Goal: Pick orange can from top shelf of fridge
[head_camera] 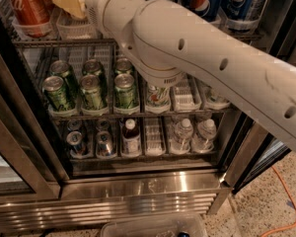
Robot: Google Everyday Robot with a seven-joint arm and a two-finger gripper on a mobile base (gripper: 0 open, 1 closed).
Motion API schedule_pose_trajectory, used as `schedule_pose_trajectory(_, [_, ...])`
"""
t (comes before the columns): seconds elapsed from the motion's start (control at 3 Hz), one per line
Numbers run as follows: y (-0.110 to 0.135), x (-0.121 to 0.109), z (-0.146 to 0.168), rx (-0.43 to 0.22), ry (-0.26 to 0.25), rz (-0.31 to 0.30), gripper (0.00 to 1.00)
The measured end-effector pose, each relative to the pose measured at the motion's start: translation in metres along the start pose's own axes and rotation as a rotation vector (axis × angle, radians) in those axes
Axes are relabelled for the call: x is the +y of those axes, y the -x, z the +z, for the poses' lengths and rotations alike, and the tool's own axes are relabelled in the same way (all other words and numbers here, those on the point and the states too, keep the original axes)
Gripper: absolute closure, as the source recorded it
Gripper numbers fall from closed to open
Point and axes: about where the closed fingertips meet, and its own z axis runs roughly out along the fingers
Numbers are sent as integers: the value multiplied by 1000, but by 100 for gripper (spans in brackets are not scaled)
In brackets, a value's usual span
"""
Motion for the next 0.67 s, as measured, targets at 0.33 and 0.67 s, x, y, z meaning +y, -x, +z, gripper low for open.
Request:
schedule_pose_trajectory(0.33, [9, -5, -4, -16, -7, -11, 100])
schedule_pose_trajectory(0.67, [16, -3, -11, -25, -6, -12, 100])
